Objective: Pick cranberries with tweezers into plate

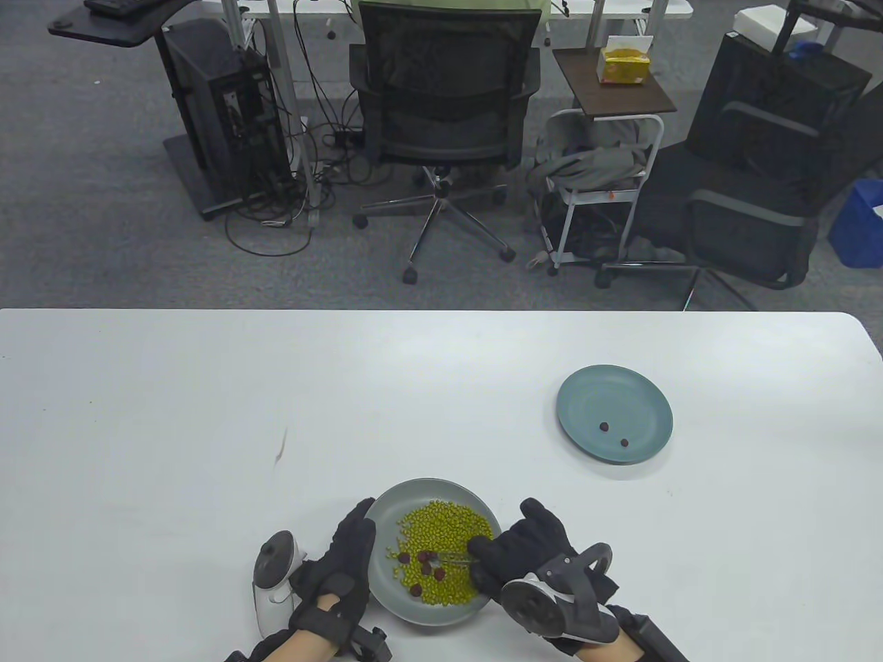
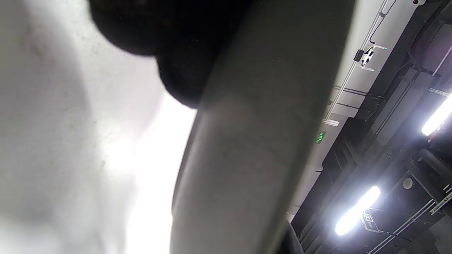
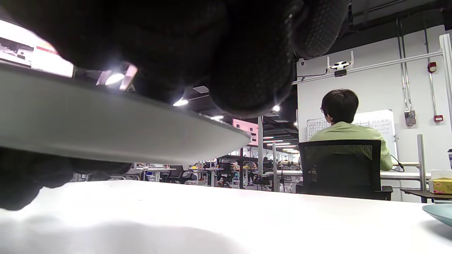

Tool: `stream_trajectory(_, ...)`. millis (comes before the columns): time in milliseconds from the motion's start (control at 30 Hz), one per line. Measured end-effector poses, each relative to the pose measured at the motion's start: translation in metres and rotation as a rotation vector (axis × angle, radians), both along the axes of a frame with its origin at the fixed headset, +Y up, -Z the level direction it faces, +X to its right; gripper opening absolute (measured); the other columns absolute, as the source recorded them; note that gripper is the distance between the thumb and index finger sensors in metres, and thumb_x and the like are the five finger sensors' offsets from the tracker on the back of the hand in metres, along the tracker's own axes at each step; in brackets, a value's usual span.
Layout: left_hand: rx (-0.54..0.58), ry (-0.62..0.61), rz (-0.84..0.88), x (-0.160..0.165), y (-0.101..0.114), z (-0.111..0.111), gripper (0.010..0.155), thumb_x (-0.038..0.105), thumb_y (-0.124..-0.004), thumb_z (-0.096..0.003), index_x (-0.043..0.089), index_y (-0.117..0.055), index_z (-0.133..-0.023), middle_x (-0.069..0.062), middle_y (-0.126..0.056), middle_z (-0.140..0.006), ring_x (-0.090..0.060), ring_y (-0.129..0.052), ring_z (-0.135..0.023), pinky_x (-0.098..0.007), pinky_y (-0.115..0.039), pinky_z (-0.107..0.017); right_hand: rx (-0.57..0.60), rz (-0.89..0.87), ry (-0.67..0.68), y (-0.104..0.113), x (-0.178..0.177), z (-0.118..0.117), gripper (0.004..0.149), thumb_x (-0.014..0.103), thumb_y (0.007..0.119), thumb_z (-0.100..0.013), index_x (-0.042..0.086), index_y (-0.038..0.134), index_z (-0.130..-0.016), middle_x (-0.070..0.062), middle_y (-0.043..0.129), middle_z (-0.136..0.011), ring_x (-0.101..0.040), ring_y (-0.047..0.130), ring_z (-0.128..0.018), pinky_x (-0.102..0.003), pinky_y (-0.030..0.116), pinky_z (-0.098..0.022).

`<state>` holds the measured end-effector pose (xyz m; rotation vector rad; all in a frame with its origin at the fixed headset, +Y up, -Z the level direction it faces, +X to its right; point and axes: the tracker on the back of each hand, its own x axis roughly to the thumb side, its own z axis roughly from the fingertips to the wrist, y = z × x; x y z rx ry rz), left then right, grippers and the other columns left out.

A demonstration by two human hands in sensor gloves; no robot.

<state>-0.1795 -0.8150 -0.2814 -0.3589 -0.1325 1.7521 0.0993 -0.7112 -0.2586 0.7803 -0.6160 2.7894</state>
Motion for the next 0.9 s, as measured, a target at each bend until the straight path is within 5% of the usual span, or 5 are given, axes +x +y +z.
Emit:
stream_trajectory(233,-0.006,0.0,0.033,0.0,-0.001,0.0,0.063,0.053,-0.056,-0.0541,0.024,-0.033,-0.105,-0.008,-0.065,-0.097,-0.025,-0.101,-0.045,-0.033,-0.088,-0.027,0.024,-0.091,-0.062,0.014,0.024,-0.013,0.046,0.056,0.076,-0.033,0.031,0.092,-0.068,0.017,0.092,-0.041,-0.01,0.095,-0.05,-0.046,0.057,-0.073)
stream_trajectory(500,-0.001,-0.003,0.047,0.001,0.0,0.001,0.063,0.053,-0.055,-0.054,0.024,-0.033,-0.105,-0.008,-0.065,-0.097,-0.026,-0.101,-0.045,-0.033,-0.088,-0.027,0.076,-0.141,-0.343,0.03,0.1,-0.048,0.046,0.056,0.076,-0.033,0.031,0.091,-0.069,0.017,0.091,-0.041,-0.009,0.095,-0.05,-0.046,0.056,-0.073)
stream_trajectory(700,0.006,-0.007,0.035,0.001,0.0,0.0,0.063,0.052,-0.056,-0.0541,0.024,-0.033,-0.105,-0.008,-0.065,-0.097,-0.026,-0.101,-0.045,-0.033,-0.087,-0.027,-0.08,-0.141,-0.572,0.006,0.172,-0.087,0.046,0.056,0.077,-0.033,0.031,0.092,-0.069,0.017,0.092,-0.041,-0.01,0.095,-0.05,-0.046,0.056,-0.073)
stream_trajectory(900,0.002,-0.004,0.03,0.001,-0.001,0.0,0.063,0.052,-0.056,-0.0541,0.023,-0.033,-0.105,-0.008,-0.065,-0.097,-0.026,-0.101,-0.045,-0.033,-0.087,-0.027,-0.206,-0.086,-0.767,-0.024,0.206,-0.108,0.046,0.055,0.078,-0.033,0.03,0.092,-0.069,0.017,0.092,-0.041,-0.01,0.094,-0.05,-0.047,0.056,-0.073)
